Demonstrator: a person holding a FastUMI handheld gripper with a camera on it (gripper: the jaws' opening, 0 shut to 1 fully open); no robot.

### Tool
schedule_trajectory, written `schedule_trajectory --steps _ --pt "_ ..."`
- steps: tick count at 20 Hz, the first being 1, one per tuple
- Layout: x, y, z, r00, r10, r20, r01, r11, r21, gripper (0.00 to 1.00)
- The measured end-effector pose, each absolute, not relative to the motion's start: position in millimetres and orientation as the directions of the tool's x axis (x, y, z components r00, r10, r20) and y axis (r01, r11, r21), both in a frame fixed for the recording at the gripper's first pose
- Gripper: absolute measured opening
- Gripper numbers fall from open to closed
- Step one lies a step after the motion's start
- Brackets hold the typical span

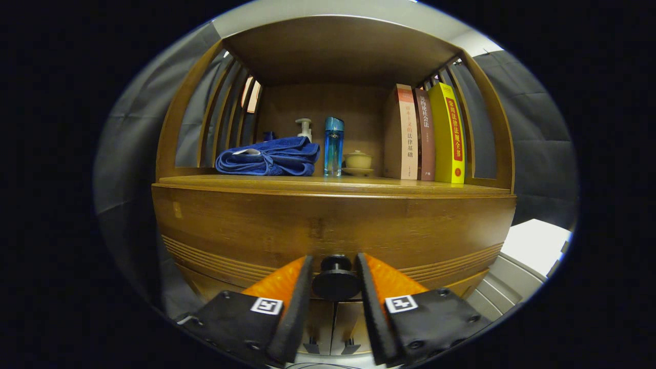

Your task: Pull open the drawer, take out the items inside it, and place them on the countertop above the cabinet.

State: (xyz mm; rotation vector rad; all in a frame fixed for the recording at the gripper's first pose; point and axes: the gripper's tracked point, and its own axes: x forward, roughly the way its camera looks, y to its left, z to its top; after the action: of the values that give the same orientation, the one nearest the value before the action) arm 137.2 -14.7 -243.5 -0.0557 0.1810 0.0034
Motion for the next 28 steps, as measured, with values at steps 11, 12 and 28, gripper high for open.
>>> schedule_trajectory --steps 11,12,28 --pt "130.6 -15.0 -244.9 0.978 0.019 -0.207 -0.031 0.998 -0.056 0.41" --pt "128.3 -15.7 -244.0 0.979 0.017 -0.205 -0.03 0.998 -0.059 0.41" --pt "34.4 -16.6 -221.8 0.966 0.017 -0.258 -0.026 0.999 -0.031 0.4"
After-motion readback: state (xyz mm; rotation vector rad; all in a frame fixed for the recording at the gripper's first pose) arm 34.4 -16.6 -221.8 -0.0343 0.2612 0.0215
